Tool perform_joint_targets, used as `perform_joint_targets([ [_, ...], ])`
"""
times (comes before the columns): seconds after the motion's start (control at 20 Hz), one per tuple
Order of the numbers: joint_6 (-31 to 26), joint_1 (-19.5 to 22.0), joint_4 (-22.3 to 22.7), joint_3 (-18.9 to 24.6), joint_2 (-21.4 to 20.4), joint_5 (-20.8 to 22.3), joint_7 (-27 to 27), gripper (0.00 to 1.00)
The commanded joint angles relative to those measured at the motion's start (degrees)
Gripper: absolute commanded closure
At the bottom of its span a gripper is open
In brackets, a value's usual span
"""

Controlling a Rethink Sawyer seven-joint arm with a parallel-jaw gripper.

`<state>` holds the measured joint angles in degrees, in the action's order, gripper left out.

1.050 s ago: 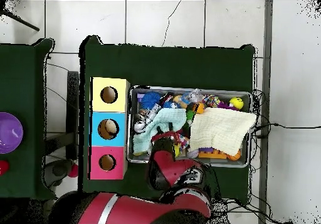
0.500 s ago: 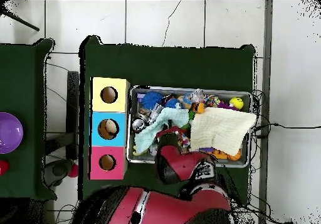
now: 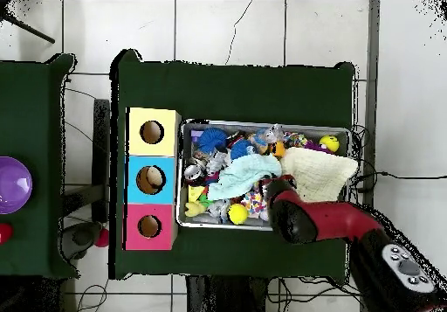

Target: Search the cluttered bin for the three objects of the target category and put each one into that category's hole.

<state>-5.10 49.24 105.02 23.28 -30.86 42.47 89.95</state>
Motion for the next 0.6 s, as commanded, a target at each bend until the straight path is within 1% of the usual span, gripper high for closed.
perform_joint_targets([
  [0.05,-12.2,8.4,0.0,20.2,-5.4,2.3,-19.5,1.0],
  [0.15,-14.2,10.2,-0.4,22.5,-5.3,3.1,-21.4,1.0],
  [0.35,-18.4,13.0,-0.9,26.1,-5.0,3.4,-24.2,1.0],
  [0.6,-23.6,14.8,-0.7,27.2,-4.1,-0.6,-20.4,1.0],
])
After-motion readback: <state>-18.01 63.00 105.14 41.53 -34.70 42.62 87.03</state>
